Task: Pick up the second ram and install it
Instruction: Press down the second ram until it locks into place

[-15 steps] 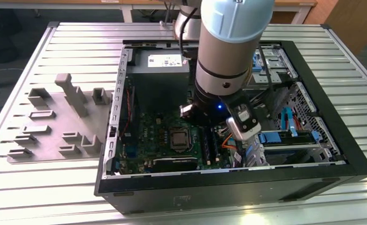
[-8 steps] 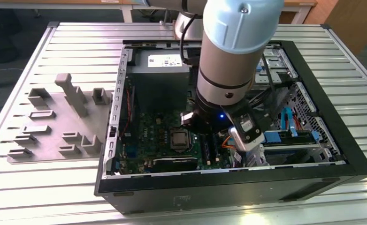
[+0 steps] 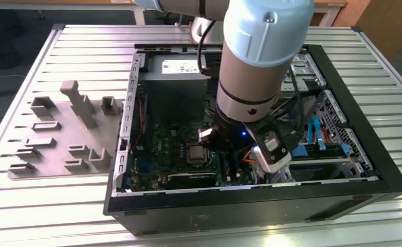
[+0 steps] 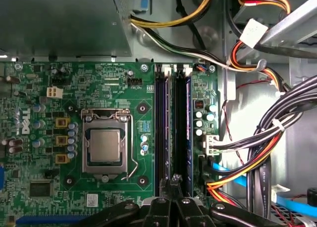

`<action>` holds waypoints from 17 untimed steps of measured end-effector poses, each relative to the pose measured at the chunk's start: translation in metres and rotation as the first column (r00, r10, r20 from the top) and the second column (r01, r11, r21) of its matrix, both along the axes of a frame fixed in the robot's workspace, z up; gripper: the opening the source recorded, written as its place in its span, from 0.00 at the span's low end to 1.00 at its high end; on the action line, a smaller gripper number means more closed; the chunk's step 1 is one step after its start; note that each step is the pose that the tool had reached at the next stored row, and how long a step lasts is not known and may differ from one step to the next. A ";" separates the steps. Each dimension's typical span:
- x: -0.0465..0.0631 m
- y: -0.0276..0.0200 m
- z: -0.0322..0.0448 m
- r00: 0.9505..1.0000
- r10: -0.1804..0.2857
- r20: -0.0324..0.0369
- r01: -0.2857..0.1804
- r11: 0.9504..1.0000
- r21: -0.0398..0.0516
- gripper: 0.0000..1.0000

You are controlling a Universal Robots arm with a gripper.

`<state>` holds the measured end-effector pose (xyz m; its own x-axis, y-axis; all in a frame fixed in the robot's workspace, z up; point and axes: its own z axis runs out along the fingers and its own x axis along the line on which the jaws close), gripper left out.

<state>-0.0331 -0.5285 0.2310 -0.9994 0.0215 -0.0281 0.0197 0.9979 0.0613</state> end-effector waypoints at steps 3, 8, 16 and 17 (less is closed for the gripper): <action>0.000 -0.0010 -0.0033 1.000 0.000 0.000 0.000 1.000 0.000 0.11; 0.000 -0.0036 -0.0045 1.000 0.000 0.000 0.000 1.000 -0.002 0.11; 0.000 -0.0080 -0.0097 1.000 0.000 0.000 0.000 1.000 -0.003 0.11; 0.000 -0.0080 -0.0098 1.000 0.000 0.000 0.000 1.000 -0.003 0.11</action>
